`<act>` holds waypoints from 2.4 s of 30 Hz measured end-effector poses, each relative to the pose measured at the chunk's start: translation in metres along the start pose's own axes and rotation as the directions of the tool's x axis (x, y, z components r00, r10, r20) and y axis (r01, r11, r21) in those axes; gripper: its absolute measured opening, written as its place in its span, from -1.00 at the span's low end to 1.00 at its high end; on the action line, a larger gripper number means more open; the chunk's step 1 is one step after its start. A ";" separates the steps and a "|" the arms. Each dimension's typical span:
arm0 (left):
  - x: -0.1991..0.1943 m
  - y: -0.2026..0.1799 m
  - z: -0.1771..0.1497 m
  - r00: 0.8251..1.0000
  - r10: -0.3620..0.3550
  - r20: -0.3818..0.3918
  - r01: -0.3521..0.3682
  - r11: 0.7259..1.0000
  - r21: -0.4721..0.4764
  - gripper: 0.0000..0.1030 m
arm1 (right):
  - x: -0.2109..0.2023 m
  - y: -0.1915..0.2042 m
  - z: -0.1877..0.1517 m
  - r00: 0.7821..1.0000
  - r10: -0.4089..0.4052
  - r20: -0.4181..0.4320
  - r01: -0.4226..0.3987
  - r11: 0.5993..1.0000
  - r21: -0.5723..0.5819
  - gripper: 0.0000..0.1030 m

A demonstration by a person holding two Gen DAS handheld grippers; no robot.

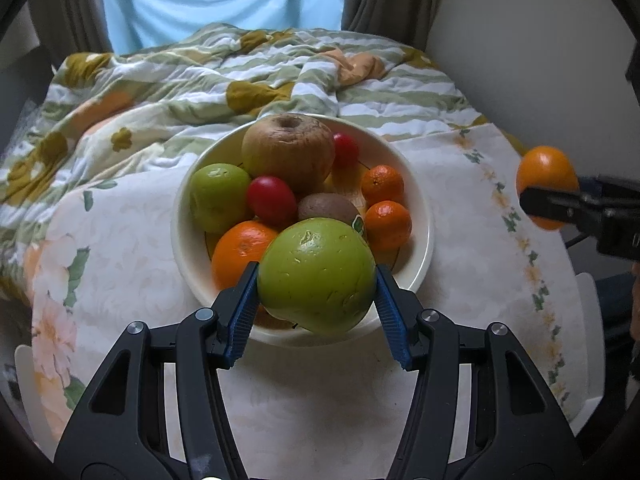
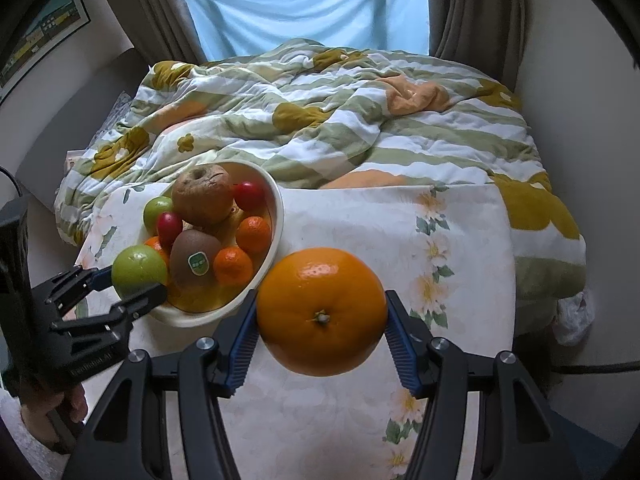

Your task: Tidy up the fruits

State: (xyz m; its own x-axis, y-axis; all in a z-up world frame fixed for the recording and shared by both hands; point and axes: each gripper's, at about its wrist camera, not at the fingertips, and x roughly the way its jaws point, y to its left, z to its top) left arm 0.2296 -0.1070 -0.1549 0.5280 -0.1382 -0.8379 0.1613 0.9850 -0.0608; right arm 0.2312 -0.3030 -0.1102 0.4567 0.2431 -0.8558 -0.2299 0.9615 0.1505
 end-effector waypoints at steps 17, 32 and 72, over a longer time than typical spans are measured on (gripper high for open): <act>-0.020 0.001 -0.004 0.996 0.031 0.079 -0.032 0.999 0.006 0.91 | 0.009 0.018 0.021 0.999 0.035 0.000 -0.035 0.998 -0.057 0.07; -0.067 0.051 -0.004 0.992 0.083 0.094 -0.071 0.989 -0.132 1.00 | 0.036 0.069 0.048 0.991 0.134 -0.019 -0.136 0.975 -0.175 0.07; -0.122 0.083 -0.011 0.989 0.108 0.104 -0.094 0.987 -0.132 1.00 | -0.004 0.095 0.039 0.982 0.131 0.135 -0.113 0.985 -0.134 0.99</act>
State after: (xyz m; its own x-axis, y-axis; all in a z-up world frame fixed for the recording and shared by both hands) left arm 0.1693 -0.0072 -0.0636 0.6264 -0.0405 -0.7784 -0.0010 0.9986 -0.0528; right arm 0.2415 -0.2075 -0.0731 0.5346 0.3825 -0.7536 -0.3929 0.9020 0.1791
